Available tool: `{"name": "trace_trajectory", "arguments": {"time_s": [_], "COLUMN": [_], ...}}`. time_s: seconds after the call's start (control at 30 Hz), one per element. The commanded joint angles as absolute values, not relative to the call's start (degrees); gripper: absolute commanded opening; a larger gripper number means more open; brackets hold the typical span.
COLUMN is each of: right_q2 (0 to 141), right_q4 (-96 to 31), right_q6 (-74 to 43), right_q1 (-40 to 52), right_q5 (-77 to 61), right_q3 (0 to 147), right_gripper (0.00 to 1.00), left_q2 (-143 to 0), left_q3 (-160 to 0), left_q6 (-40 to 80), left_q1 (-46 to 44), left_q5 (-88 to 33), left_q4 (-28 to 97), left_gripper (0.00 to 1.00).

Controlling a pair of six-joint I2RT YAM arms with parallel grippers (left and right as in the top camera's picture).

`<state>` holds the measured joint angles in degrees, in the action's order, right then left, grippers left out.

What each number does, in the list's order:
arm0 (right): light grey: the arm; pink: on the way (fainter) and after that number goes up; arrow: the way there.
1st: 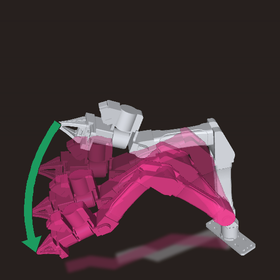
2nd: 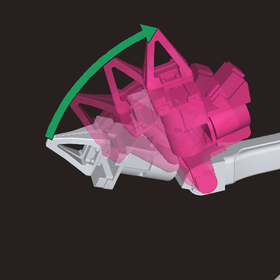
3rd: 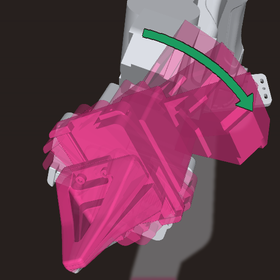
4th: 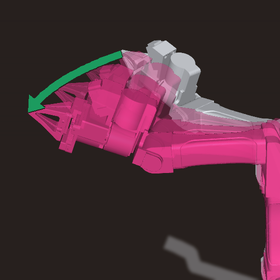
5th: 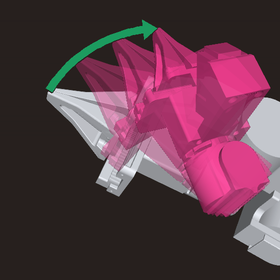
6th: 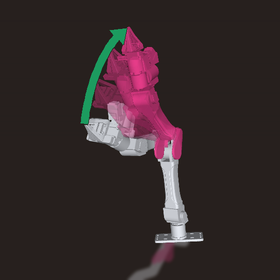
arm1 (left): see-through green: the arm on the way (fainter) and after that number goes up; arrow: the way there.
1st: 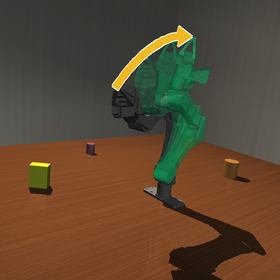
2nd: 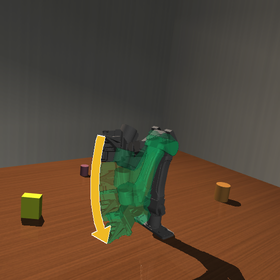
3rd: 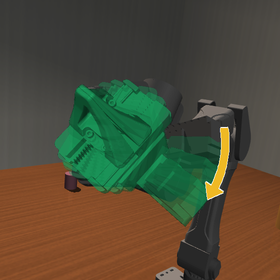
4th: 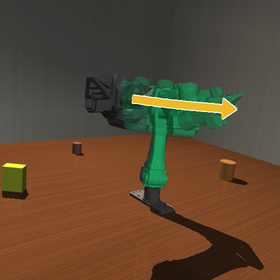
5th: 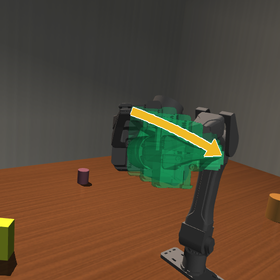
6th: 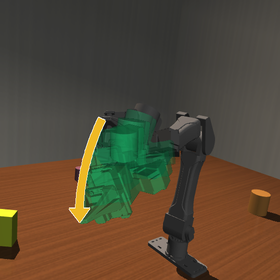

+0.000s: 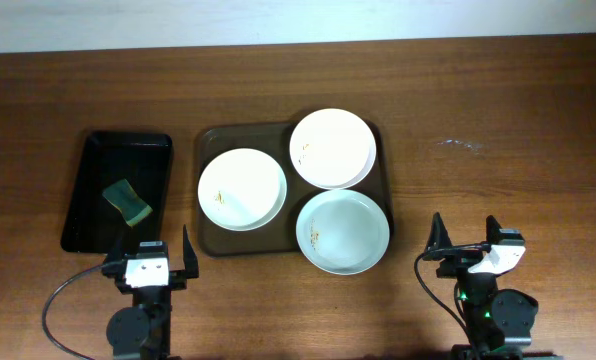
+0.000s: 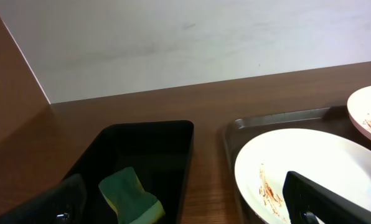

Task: Clean dirty plates on tray and stack at the side
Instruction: 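Raise both arms from rest toward the sponge and the plates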

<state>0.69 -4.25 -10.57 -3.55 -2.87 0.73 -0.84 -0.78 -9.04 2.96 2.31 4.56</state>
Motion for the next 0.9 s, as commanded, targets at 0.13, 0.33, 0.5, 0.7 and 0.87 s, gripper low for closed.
{"name": "trace_trajectory", "arguments": {"time_s": [0.13, 0.33, 0.5, 0.7, 0.87], "right_q2": [0.21, 0.21, 0.21, 2.81, 9.72], "right_q4": [-3.92, -1.17, -0.99, -1.02, -1.02], "right_q6": [-11.22, -11.35, -8.69, 1.80, 4.67], "right_q1": [-3.81, -3.81, -3.81, -3.81, -3.81], "right_q5": [-2.61, -4.36, -4.36, -4.32, -4.29], "right_q3": [0.32, 0.40, 4.19, 15.44, 24.14], "right_gripper": [0.98, 0.99, 0.98, 0.98, 0.99], "left_q2": [-0.40, -0.40, -0.40, -0.64, -3.95], "left_q3": [-0.51, -0.54, -0.64, -2.59, -8.56], "left_q6": [-9.96, -9.93, -9.96, -9.96, -10.46], "left_q1": [2.76, 2.76, 2.76, 2.76, 2.79], "left_q5": [1.67, -0.25, -0.01, 0.95, 2.87], "left_q4": [4.62, -0.21, -8.23, -17.12, -17.32], "left_gripper": [0.99, 0.99, 0.99, 0.99, 0.99]}}
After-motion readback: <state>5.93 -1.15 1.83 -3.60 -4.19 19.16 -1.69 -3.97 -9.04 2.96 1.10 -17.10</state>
